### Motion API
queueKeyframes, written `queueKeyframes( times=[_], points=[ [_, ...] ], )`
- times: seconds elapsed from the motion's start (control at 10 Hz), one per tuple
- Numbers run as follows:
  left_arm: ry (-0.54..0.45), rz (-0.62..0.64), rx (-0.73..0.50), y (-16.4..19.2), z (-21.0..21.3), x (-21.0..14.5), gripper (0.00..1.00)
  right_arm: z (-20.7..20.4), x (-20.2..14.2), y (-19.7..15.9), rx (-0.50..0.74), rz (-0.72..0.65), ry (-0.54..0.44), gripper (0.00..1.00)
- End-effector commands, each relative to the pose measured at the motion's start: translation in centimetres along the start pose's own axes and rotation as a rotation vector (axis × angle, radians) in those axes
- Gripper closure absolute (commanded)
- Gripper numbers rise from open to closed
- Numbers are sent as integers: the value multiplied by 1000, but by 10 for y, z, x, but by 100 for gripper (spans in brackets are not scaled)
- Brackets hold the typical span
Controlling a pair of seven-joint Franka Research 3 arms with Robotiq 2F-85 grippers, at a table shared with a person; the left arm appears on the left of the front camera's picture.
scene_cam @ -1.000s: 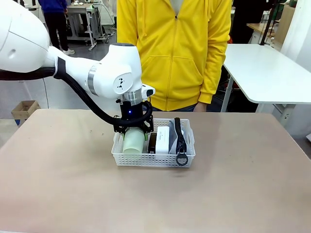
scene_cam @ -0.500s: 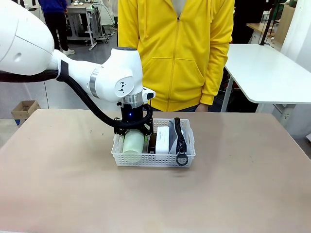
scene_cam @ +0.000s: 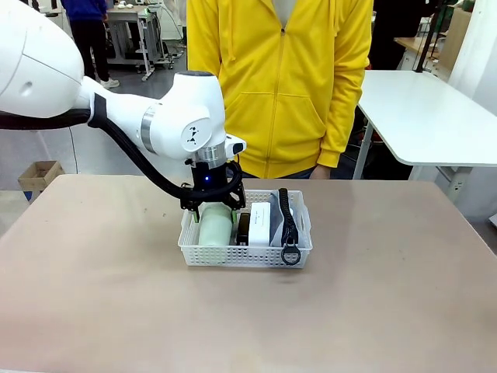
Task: Efficiently arrange items inside the basket to fit them all.
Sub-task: Pick up the Reusable plastic cup and place it inside the Organizing basket.
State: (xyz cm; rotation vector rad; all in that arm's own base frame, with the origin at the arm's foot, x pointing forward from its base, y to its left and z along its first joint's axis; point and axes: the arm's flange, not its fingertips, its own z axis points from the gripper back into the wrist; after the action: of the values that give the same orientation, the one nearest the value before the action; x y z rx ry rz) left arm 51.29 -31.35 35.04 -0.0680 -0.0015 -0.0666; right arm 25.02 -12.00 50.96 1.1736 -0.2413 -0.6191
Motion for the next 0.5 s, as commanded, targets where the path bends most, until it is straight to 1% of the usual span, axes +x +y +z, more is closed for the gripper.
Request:
queueKeyframes(
  times=[0.0,0.1,0.2,0.3,0.4],
  points=[
    [-47,35,-43,9,14,-3,0,-1,0,4,23,-2,1,0],
    [-69,44,-73,16,27,-7,0,-1,0,4,23,-2,1,0],
    [-80,45,-166,30,52,-12,0,-1,0,4,23,-2,1,0],
    [-102,52,-272,53,83,-18,0,-1,0,4,23,-2,1,0],
    [-133,46,-406,84,115,-33,0,-1,0,4,23,-2,1,0]
  ],
)
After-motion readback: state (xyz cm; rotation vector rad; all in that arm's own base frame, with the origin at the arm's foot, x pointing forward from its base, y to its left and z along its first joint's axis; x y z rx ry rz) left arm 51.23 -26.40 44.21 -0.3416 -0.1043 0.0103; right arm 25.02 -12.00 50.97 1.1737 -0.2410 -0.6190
